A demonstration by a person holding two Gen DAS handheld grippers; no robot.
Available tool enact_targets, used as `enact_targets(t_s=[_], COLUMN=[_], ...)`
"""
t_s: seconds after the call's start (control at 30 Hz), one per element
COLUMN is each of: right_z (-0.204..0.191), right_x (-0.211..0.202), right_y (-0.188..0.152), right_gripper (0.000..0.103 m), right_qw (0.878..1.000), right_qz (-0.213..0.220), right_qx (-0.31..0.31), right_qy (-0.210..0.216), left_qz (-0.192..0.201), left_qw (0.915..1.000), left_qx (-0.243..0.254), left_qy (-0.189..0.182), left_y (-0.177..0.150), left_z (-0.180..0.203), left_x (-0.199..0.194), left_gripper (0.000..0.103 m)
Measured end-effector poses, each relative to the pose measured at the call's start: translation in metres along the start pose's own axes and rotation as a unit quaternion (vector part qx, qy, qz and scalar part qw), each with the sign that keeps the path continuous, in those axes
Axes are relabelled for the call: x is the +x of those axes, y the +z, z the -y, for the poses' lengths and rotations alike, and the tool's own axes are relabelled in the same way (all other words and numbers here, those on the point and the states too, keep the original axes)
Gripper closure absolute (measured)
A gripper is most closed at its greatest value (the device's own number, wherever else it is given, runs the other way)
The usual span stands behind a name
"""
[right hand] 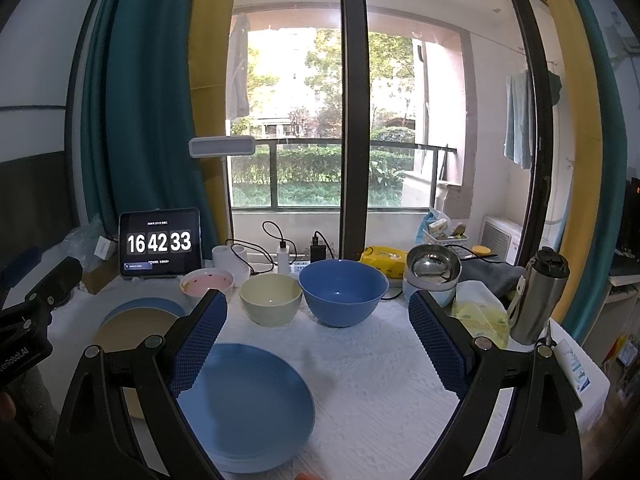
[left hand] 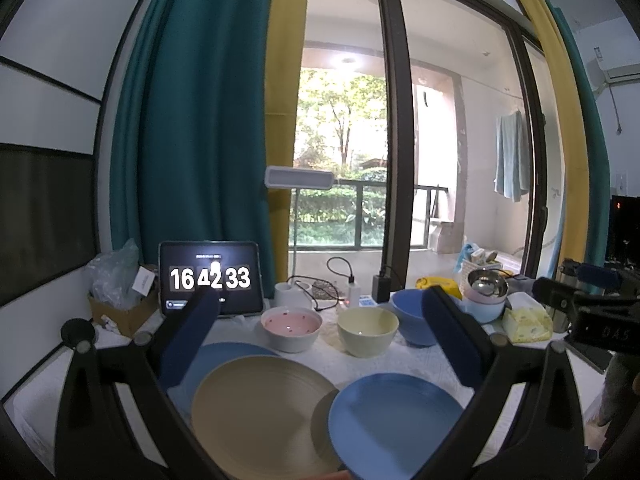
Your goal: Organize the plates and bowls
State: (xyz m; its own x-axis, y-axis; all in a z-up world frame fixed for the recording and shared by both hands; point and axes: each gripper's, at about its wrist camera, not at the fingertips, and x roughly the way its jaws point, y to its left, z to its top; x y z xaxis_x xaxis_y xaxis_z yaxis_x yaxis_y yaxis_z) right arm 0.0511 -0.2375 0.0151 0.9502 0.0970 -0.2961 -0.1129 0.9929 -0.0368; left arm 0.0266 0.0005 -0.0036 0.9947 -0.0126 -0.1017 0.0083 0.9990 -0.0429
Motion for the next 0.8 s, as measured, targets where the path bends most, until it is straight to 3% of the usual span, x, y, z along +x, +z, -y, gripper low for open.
enact_targets(t_s=[0.8], right_z=[-0.003], right_x=[0.012], right_y=[-0.001], right_gripper=[0.008], right_qw=[1.0], right_qz=[-0.013], right_qx=[0.002], right_qy=[0.009], left_qz=[-0.011], left_qw=[0.9999], left_qx=[-0.003], left_qy=[0.005], left_y=[-0.002], left_z=[-0.001], left_x=[0.009], left_gripper=[0.001])
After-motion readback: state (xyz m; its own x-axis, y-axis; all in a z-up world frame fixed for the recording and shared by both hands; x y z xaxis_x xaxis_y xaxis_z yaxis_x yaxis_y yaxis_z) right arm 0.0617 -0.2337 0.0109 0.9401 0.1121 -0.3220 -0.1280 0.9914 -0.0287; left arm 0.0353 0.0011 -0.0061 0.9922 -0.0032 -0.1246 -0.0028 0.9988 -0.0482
